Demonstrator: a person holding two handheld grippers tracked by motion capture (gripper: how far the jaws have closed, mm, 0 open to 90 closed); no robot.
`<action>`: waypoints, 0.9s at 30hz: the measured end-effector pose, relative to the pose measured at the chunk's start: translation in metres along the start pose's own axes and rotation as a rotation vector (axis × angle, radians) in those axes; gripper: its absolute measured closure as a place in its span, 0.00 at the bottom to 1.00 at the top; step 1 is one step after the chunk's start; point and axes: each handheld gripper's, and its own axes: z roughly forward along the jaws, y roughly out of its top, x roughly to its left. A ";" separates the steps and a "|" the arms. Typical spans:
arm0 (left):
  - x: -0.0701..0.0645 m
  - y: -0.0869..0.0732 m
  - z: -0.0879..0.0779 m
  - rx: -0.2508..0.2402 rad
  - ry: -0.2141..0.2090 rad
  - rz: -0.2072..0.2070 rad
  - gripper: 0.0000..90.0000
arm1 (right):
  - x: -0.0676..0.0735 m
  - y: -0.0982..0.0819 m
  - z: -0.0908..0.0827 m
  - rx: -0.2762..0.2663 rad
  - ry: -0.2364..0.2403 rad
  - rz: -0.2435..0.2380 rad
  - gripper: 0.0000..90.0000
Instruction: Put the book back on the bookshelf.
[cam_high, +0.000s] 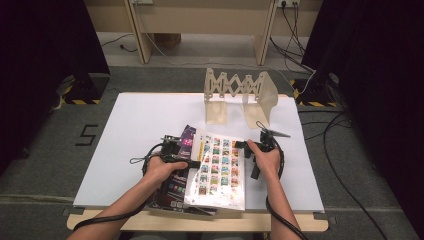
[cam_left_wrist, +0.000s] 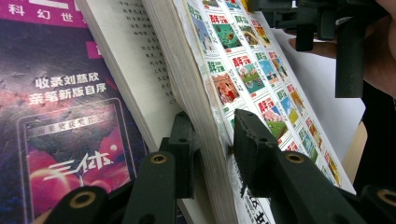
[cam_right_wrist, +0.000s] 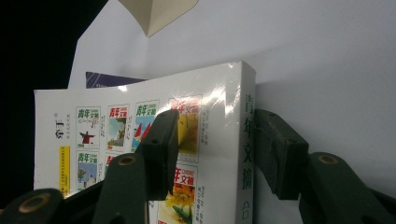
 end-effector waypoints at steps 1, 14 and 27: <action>0.000 0.001 0.000 0.003 0.003 0.003 0.77 | 0.000 0.000 0.000 -0.003 -0.004 -0.001 0.58; -0.002 0.004 -0.002 0.033 0.029 0.043 0.78 | 0.008 0.006 -0.014 0.020 0.064 -0.031 0.70; 0.001 0.002 -0.005 0.033 0.031 0.038 0.78 | 0.019 0.005 -0.016 0.026 0.110 -0.056 0.75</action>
